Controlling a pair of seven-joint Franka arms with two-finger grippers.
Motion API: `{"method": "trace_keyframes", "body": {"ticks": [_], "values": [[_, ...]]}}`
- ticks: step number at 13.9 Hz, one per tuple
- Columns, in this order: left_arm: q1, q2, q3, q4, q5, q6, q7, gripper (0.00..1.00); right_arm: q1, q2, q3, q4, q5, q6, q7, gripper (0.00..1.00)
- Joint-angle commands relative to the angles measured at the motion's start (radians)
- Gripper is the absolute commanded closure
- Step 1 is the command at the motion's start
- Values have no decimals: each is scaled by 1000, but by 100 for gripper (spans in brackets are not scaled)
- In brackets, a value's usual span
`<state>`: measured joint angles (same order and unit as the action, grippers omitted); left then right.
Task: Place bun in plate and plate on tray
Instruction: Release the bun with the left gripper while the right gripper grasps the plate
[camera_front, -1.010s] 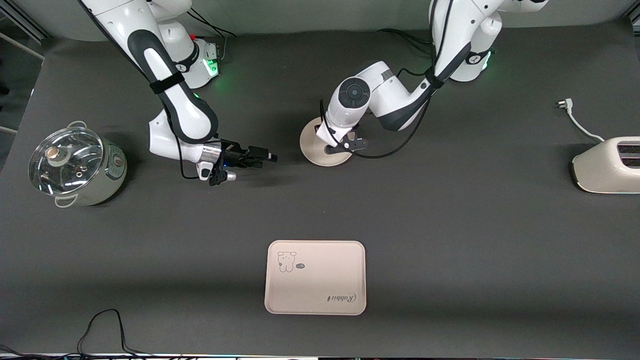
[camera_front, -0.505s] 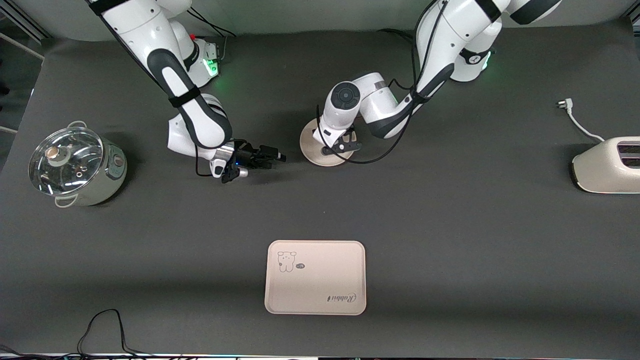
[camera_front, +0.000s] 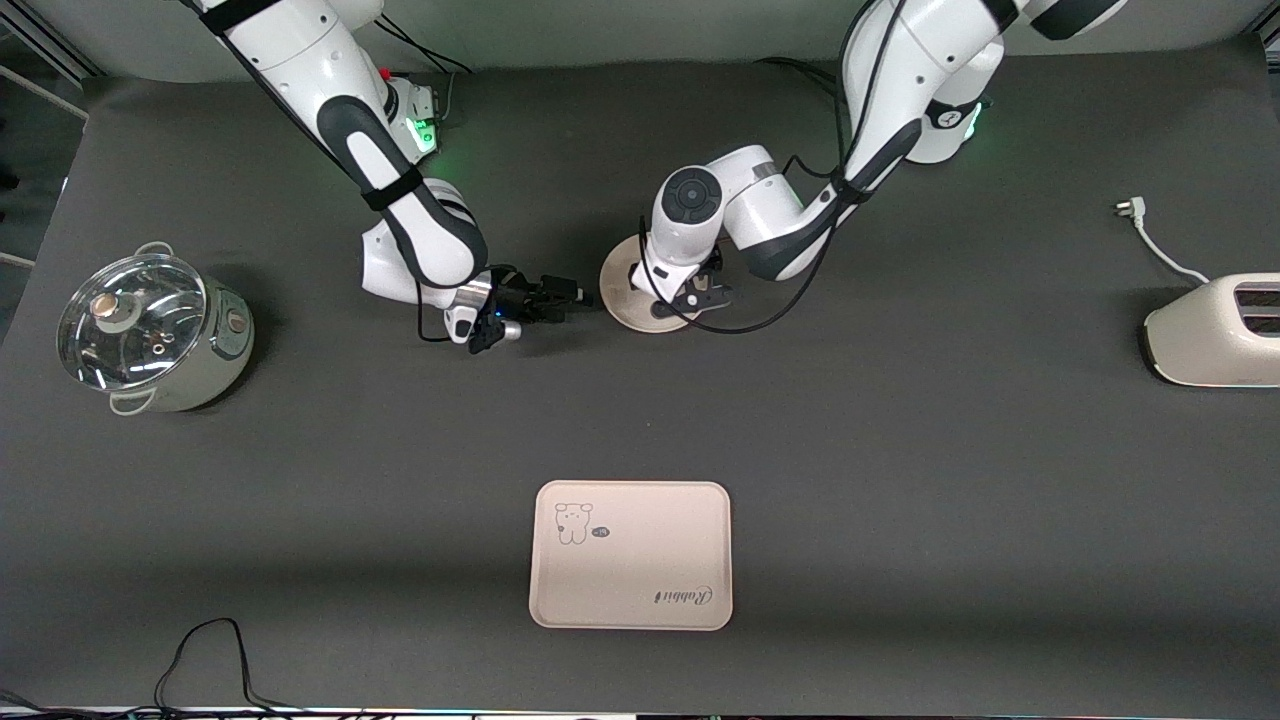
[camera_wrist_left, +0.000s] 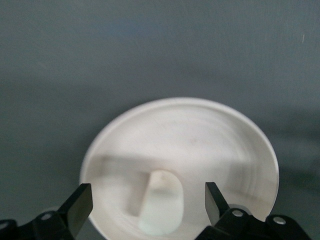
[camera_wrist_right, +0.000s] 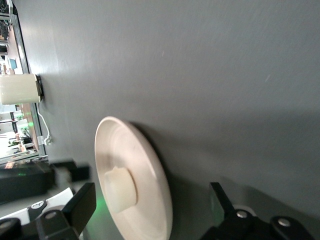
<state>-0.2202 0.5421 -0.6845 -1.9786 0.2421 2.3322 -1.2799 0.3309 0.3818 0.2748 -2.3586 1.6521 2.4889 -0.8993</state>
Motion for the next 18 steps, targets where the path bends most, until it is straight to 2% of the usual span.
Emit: {"method": "trace_keyframes", "body": {"ticks": [1,3,6,7,8,9,10,11,14,16,18], "values": [[117,-117,-62,-17,-47,-129,84,0,5,-11,67,-34,54,77,13,0],[134,-203,-47,-6,-136,-216,210,0,5,14,119,-34,60,137,16,0],[124,-342,126,-6,-237,-333,451,1,8,31,167,-34,64,183,16,3],[122,-400,199,-16,-272,-359,549,1,8,31,188,-34,104,212,14,12],[117,-448,283,-20,-277,-391,651,1,8,31,217,-33,144,244,-2,36],[110,-471,365,-14,-276,-451,734,0,7,32,230,-31,149,266,-4,68],[99,-499,449,-5,-270,-486,814,0,7,32,230,-31,149,268,-6,92],[99,-525,512,-3,-268,-511,886,0,7,32,230,-30,149,268,-6,100],[139,-591,605,12,-206,-576,1005,0,5,39,230,-27,149,269,-4,100],[176,-629,615,24,-193,-596,1077,0,4,37,228,-24,149,269,11,100],[150,-634,698,65,-193,-617,1155,0,0,37,225,-18,150,269,19,100]]}}
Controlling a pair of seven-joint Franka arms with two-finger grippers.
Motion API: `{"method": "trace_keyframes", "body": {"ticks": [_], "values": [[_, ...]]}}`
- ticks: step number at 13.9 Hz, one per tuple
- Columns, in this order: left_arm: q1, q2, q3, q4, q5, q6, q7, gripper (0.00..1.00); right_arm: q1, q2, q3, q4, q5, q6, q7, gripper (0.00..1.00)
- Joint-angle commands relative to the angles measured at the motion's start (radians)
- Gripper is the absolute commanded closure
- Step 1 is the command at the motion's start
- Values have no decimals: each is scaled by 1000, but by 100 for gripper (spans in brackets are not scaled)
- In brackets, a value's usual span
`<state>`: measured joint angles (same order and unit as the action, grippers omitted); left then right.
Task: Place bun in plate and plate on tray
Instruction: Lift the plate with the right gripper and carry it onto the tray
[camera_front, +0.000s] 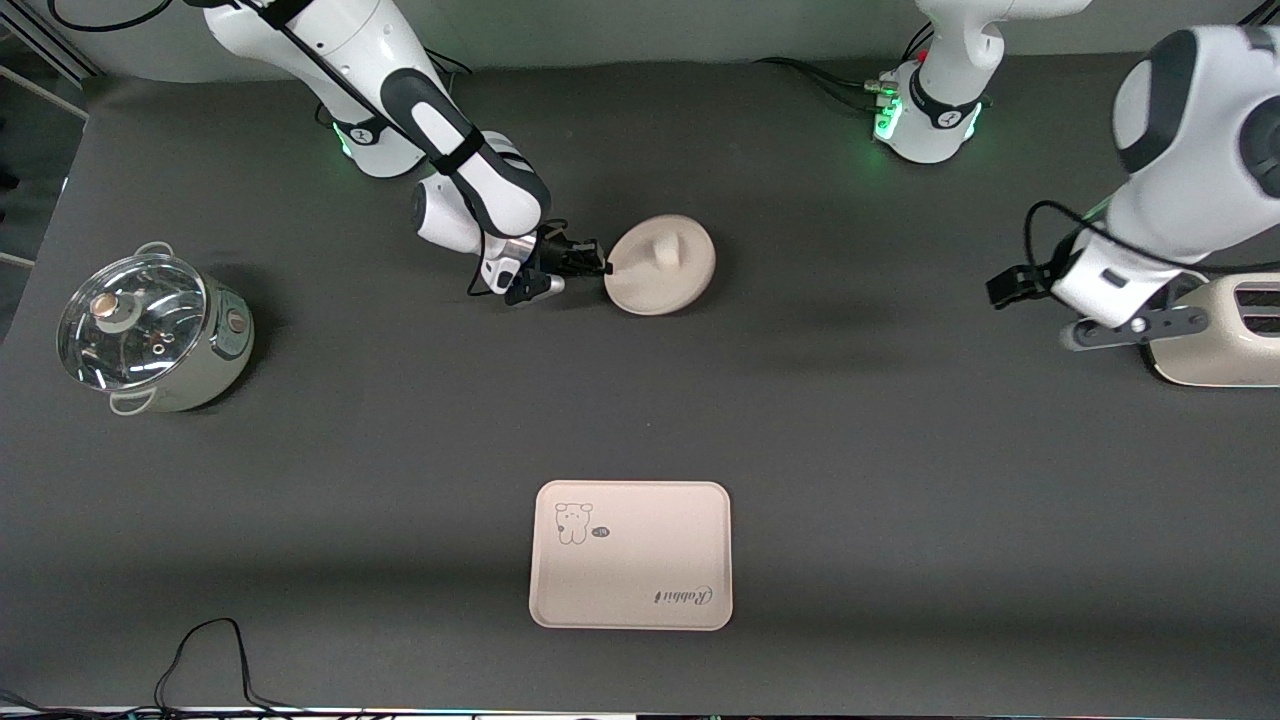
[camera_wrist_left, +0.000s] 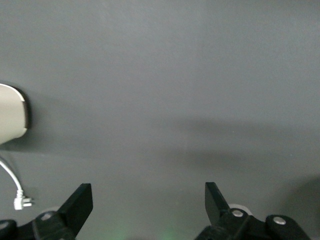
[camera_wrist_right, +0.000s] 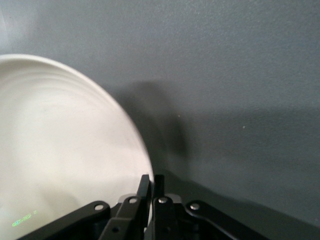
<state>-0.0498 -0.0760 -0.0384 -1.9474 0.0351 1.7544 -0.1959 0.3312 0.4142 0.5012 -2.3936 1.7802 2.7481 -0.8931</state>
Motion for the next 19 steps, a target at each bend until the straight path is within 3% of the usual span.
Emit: {"method": "trace_keyframes", "body": {"ticks": [1,8,10,12,15,17,19], "values": [[-30,-5,67,73,14,-70,91,0,-1,5,-4,22,22,10,20,100],[-13,41,63,140,23,-130,95,0,-6,-5,-7,65,18,13,89,100],[-16,41,63,142,25,-131,96,0,-24,-8,-7,106,-33,15,156,100],[-10,41,63,145,25,-131,95,0,-44,-6,-13,168,-184,13,295,100],[-10,38,71,194,23,-199,107,0,-109,6,-39,281,-564,-94,625,100],[-9,41,74,229,22,-230,107,0,-104,21,-140,399,-761,-245,802,100],[10,41,68,231,14,-239,110,0,-101,66,-188,543,-920,-368,941,100]]}}
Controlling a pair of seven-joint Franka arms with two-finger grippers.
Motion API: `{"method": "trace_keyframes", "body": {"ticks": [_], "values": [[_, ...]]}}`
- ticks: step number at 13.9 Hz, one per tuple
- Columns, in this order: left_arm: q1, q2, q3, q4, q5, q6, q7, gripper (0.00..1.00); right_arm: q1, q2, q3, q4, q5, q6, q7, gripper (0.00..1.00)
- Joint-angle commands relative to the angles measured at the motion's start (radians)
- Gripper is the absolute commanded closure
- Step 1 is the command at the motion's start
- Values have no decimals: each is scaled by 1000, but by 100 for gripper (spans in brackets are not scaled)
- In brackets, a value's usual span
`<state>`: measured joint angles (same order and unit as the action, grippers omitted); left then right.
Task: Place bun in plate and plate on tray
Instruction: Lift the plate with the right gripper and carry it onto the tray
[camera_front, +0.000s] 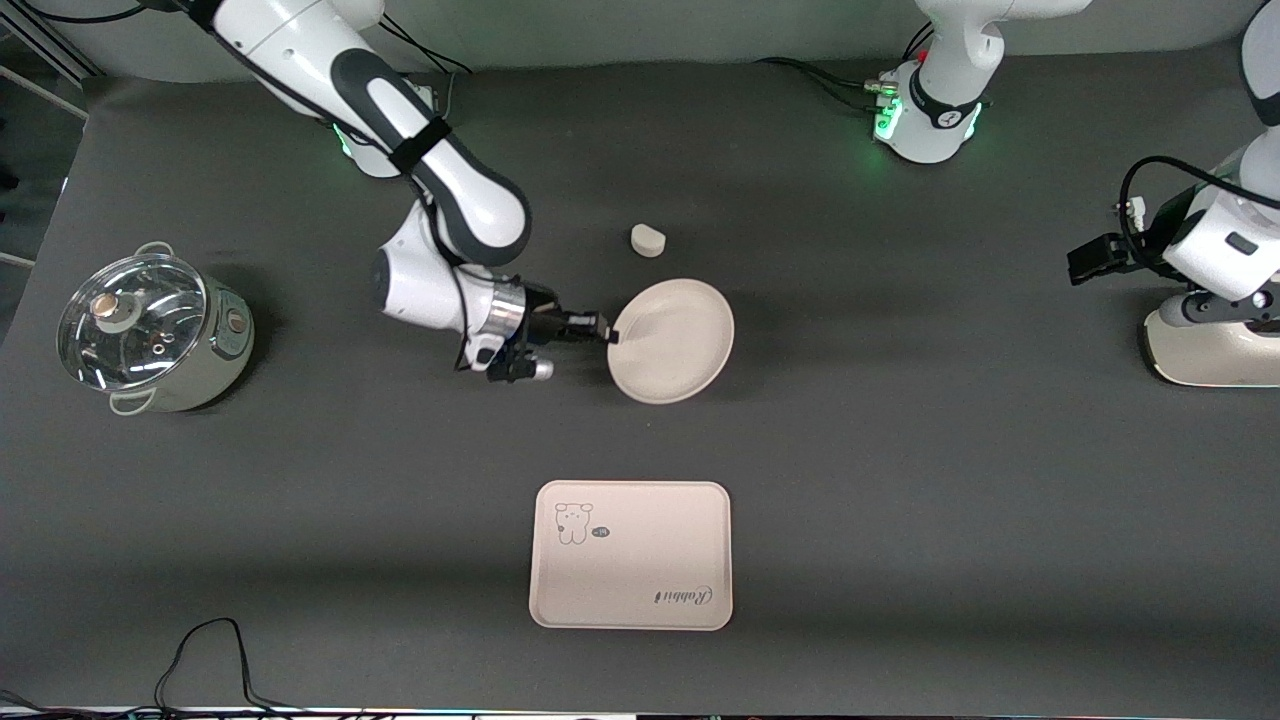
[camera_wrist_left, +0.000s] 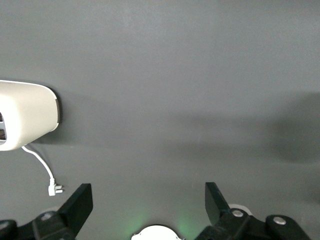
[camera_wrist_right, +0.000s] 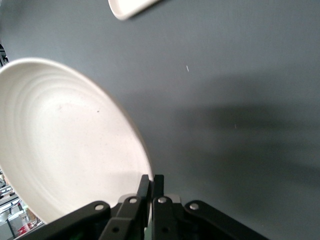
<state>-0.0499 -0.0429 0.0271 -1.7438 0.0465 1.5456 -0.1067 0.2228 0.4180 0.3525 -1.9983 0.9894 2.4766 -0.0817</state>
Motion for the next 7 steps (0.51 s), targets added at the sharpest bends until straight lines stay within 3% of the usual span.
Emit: {"method": "trace_keyframes", "body": {"ticks": [1,4,7], "values": [[10,12,2,27,1,-26,21,0,9,106,-59,235,-235,-138,198,100],[1,21,2,27,-1,-27,22,0,12,253,-63,525,-504,-217,389,100],[-2,26,2,27,-2,-29,22,0,12,418,-63,801,-648,-323,477,100]]}}
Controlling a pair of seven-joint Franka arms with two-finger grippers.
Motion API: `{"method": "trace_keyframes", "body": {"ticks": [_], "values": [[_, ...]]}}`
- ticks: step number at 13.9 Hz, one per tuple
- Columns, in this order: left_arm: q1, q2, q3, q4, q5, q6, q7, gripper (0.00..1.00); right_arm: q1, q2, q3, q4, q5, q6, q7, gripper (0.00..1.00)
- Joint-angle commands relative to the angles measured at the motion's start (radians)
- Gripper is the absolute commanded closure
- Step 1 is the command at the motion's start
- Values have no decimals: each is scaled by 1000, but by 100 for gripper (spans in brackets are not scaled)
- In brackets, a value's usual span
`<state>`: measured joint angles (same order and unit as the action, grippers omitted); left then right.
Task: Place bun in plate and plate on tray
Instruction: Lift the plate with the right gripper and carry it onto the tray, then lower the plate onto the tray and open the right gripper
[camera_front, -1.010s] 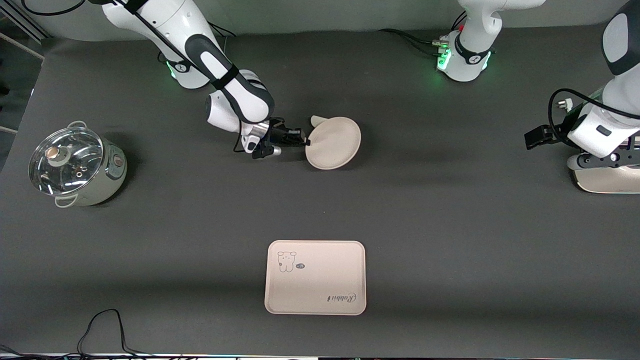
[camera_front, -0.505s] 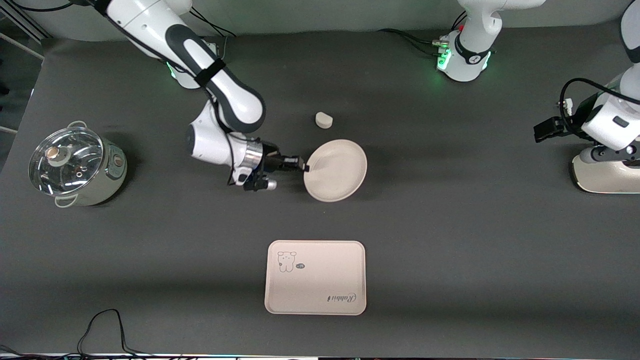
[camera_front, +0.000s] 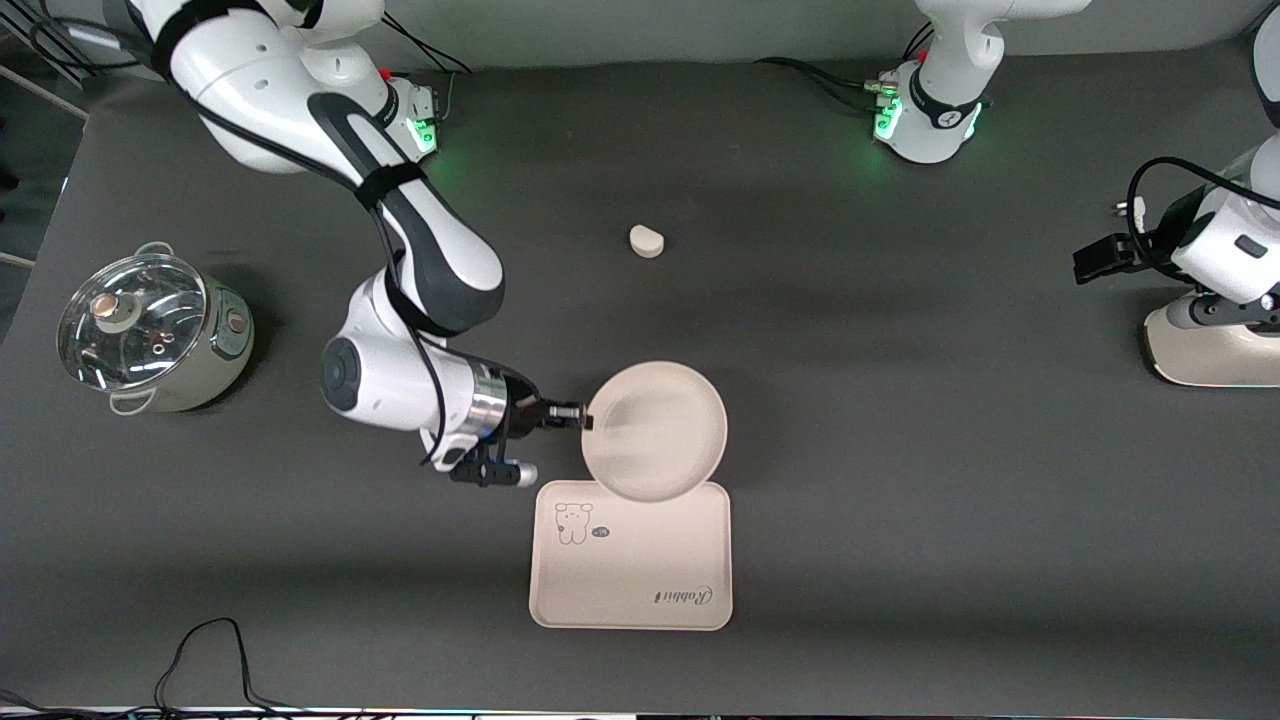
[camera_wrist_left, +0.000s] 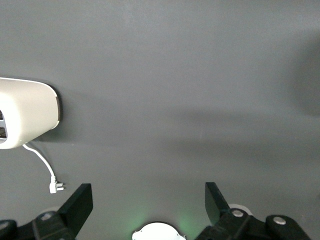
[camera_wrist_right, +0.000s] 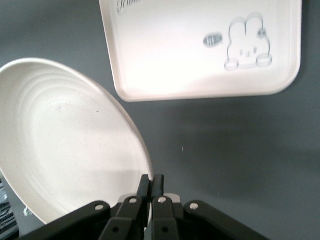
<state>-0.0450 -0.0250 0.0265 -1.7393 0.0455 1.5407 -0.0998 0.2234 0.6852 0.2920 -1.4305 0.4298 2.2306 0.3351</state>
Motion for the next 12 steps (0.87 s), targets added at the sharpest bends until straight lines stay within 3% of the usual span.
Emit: {"method": "trace_keyframes", "body": {"ticks": [1,3,6,12], "values": [[-7,11,3,21,-1,-25,15,0,5,183,-5,295,-120,-83,56,100],[-9,13,3,23,-1,-24,15,0,-16,217,-42,352,-118,-89,23,100],[-7,11,1,40,-3,-25,17,0,-29,304,-47,429,-123,-54,-54,100],[-7,13,3,41,-4,-25,17,0,-15,413,-62,432,-121,98,-50,100]]}}
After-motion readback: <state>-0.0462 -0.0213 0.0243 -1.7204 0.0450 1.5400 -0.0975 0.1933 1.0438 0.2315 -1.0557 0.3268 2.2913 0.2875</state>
